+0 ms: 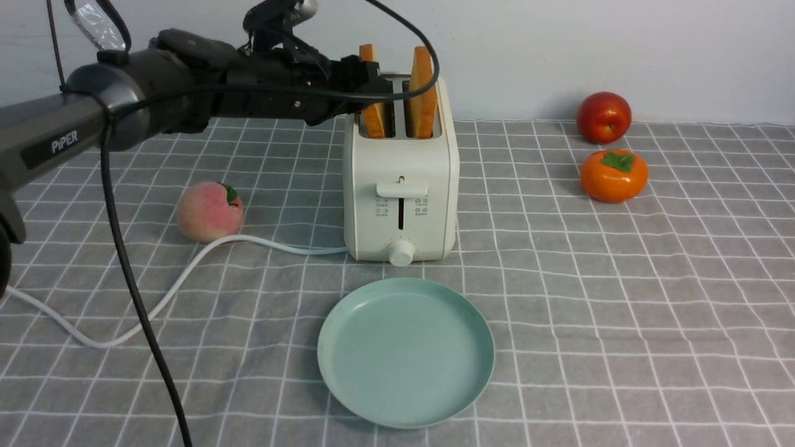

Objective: Take toasted bread from bread machine on grey coffee table place on plate.
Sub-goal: 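Reach for a toast slice standing in the toaster with the left gripper, then place the slice of bread on the plate with the left gripper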

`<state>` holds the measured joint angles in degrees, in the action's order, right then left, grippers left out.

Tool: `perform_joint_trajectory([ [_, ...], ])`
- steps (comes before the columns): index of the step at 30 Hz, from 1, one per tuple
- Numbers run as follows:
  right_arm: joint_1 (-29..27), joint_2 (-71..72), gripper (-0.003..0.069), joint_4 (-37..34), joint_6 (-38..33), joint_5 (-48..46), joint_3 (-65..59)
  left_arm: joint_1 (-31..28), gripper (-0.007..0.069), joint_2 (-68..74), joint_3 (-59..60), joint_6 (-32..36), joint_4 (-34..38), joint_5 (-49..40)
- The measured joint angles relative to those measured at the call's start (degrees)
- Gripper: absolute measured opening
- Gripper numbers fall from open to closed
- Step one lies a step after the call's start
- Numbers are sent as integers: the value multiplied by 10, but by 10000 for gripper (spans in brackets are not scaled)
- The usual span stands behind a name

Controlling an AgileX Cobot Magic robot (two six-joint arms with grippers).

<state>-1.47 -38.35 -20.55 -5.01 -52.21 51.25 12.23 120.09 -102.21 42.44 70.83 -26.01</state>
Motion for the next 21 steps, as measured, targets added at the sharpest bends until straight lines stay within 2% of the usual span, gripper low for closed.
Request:
perform_joint_trajectory([
  [1, 0, 0, -1, 0, 0, 0, 0, 0, 118, -1, -2, 1, 0, 1],
  [3, 0, 0, 1, 0, 0, -3, 0, 0, 57, -8, -4, 1, -1, 1],
  [8, 0, 0, 1, 0, 0, -12, 0, 0, 75, -65, -4, 1, -14, -2],
  [11, 0, 0, 3, 0, 0, -14, 0, -4, 75, -132, -5, -18, -57, -46],
  [14, 0, 0, 3, 0, 0, -16, 0, -13, 75, -231, -6, -95, -183, -176],
  [15, 0, 0, 3, 0, -1, -16, 0, -14, 75, -242, -5, -107, -198, -192],
  [17, 0, 0, 5, 0, -12, -17, 0, -18, 75, -308, 23, -175, -269, -296],
  [21, 0, 0, 8, 0, -18, -17, 0, -13, 75, -333, 99, -189, -277, -370],
])
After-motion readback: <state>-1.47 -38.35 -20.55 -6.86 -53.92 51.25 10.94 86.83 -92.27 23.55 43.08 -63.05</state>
